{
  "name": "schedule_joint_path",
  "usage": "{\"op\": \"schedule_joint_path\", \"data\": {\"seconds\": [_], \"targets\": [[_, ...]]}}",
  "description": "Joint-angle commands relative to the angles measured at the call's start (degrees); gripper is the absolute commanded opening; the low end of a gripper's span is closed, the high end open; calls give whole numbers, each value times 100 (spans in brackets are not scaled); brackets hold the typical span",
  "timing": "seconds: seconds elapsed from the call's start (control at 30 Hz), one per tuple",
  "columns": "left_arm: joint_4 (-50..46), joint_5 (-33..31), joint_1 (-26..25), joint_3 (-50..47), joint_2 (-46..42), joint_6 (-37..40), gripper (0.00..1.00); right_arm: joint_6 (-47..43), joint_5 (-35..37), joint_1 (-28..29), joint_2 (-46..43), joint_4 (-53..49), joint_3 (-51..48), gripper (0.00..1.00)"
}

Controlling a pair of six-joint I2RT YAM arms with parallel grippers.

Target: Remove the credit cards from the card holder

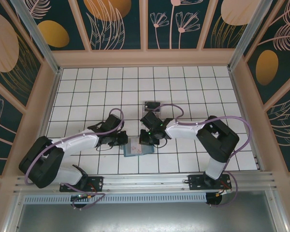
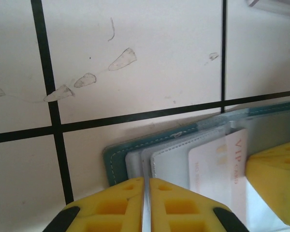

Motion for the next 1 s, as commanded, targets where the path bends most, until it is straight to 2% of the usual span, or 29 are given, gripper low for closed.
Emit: {"op": "schedule_joint_path", "data": {"seconds": [0.0,0.23,0.57,0.97], "targets": [[-340,1,-8,276,-328,-5,14,40,-70,-52,-125,-25,-66,7],[-260,212,-176,420,-457,-125,14,55,-130,-52,-144,36,-61,12],[-162,294,-477,446,190,-51,14,101,-215,-61,-236,162,-87,17],[-85,116,-499,218,597,42,13,102,-365,-104,-211,468,-297,20]]}}
